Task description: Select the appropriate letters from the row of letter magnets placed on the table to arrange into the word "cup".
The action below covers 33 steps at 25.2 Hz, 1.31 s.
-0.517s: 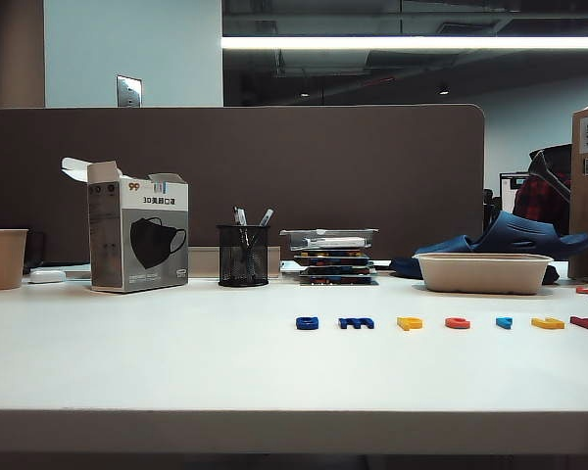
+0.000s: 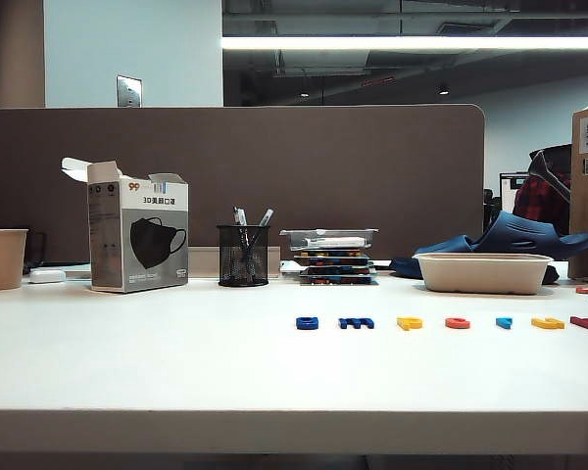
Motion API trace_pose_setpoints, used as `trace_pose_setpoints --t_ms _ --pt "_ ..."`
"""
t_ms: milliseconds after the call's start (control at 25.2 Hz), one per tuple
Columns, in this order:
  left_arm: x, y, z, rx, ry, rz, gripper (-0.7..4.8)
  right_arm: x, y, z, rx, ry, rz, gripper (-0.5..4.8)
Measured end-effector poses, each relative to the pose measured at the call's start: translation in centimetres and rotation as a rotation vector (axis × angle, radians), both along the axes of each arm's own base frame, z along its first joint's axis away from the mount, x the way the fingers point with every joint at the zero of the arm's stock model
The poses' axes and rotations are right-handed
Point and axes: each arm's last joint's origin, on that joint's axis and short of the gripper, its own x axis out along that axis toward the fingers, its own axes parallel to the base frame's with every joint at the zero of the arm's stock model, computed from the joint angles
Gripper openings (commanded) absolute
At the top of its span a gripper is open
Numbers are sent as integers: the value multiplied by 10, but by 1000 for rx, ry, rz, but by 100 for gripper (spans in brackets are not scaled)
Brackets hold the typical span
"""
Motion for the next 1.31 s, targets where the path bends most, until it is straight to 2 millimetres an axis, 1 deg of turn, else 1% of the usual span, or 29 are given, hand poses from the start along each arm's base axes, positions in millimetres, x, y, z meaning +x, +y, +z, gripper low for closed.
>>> trace_pose_setpoints --t_ms 1152,1272,1311 --pt "0 0 0 0 -1 0 -5 0 0 0 0 0 0 -1" --pt "-1 0 4 -2 -17 0 -5 0 0 0 0 0 0 -1" --pt "-1 0 8 -3 -29 0 -5 0 0 0 0 0 0 -1"
